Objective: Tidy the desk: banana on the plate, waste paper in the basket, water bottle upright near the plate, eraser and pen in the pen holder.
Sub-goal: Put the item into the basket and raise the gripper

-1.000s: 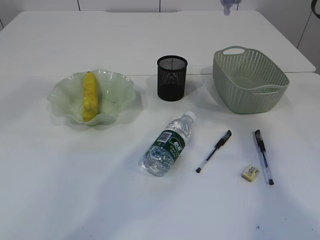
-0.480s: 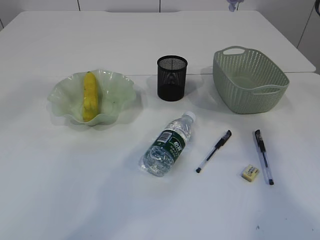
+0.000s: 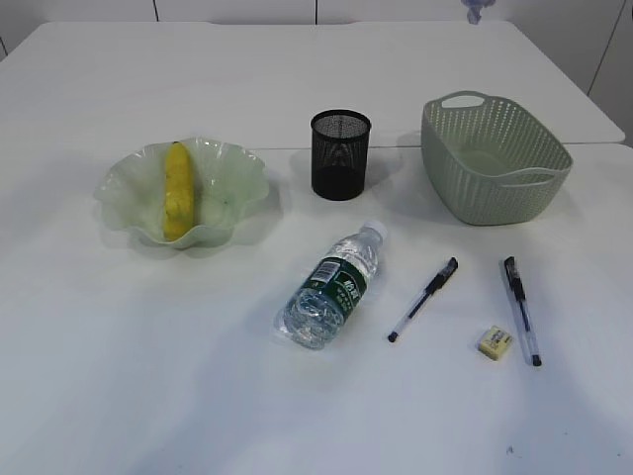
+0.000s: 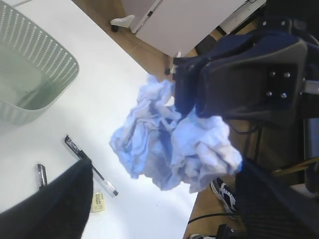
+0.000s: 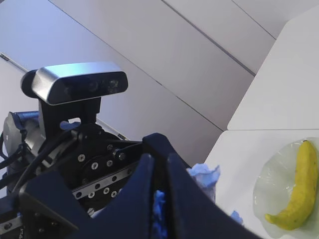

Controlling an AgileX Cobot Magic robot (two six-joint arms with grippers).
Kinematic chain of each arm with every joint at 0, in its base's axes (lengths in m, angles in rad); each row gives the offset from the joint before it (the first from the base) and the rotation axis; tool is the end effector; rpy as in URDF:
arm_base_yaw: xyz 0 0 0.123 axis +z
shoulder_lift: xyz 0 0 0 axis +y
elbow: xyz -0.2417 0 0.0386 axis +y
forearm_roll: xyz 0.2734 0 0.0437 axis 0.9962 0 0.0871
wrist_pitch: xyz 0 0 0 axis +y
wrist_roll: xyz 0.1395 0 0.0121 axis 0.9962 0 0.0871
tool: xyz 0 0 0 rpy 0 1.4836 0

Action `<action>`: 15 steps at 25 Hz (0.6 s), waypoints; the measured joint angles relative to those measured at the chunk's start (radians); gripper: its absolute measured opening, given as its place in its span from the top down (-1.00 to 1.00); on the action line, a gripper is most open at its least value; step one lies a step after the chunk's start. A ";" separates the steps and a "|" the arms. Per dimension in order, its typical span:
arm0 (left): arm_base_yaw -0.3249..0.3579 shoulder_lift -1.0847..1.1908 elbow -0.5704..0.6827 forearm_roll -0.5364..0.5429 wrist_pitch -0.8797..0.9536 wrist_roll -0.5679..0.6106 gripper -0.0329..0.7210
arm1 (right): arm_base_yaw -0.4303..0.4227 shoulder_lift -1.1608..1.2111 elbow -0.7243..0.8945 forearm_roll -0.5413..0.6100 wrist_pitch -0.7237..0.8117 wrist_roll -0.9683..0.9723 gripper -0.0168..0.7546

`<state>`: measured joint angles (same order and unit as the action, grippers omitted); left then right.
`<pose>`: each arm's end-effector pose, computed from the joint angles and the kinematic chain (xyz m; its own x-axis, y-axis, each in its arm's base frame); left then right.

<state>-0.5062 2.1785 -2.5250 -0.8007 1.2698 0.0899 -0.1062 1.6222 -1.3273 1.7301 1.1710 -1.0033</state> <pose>0.3809 -0.3209 0.3662 -0.7281 0.2328 -0.6447 0.6695 0.4435 -0.5959 0.3941 0.0861 0.3336 -0.6096 0.4072 -0.6801 -0.6110 0.3053 0.7304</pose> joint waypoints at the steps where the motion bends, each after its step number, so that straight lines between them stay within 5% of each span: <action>1: 0.001 0.000 0.000 0.002 0.000 -0.002 -0.77 | 0.000 0.000 0.000 -0.004 -0.003 -0.002 0.90; 15: 0.005 0.000 0.000 0.038 -0.002 -0.011 -0.76 | -0.002 0.000 0.000 -0.067 -0.121 -0.027 0.90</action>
<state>-0.5008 2.1785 -2.5250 -0.7625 1.2677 0.0792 -0.1077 1.6222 -1.3273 1.6632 1.0496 -1.0307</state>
